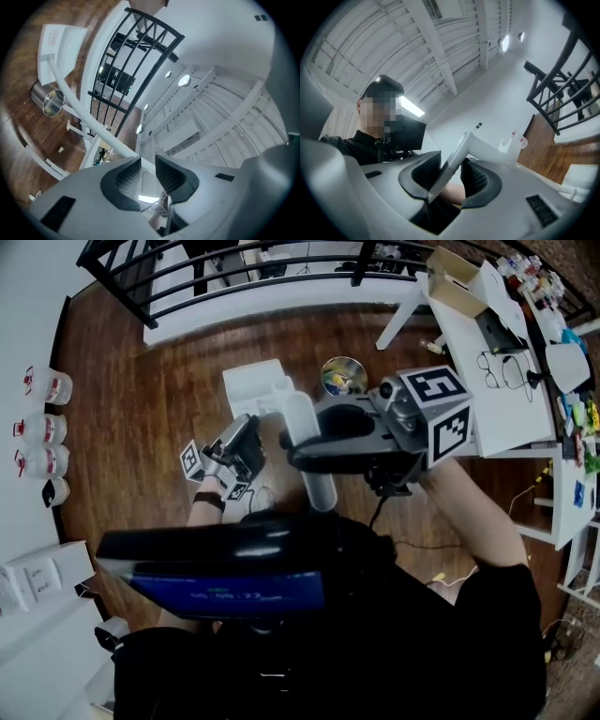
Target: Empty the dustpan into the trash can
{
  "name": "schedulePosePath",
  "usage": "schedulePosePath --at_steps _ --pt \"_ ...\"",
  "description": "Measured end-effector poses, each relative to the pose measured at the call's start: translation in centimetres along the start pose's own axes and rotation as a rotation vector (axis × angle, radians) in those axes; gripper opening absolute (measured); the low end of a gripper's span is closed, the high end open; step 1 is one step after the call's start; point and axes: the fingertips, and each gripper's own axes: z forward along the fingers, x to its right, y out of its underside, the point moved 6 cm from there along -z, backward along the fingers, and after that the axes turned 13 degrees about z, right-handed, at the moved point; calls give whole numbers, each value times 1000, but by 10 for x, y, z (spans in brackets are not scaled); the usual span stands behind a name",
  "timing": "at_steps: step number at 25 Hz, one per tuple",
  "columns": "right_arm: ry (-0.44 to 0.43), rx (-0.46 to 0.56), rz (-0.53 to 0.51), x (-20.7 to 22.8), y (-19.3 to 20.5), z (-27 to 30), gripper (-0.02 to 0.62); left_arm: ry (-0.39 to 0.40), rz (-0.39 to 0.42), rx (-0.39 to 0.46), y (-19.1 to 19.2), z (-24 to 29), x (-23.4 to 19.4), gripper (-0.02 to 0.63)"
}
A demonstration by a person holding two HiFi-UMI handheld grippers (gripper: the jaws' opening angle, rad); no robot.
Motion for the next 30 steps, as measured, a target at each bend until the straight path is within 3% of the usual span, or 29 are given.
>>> schedulePosePath --at_steps 2,5,9,12,16,19,26,30 --pt "22 -3 -8 4 1 1 135 9 66 -14 -10 0 14 32" --pt "57 -29 -18 14 6 3 135 45 202 13 -35 3 43 0" --pt "97 -26 -14 33 7 2 135 78 501 33 -63 12 98 0" --pt "125 -14 -1 53 8 -5 135 44 812 44 -75 19 145 0" --pt "161 -19 13 86 13 -14 135 -103 1316 67 -85 33 205 0" --pt "181 -29 30 114 23 -20 135 -179 1605 79 -82 41 242 0" --pt "206 1 87 182 45 -39 135 -242 1884 -2 -59 54 280 0" --pt "223 -13 113 220 57 -51 135 -382 2008 -60 -59 60 279 0"
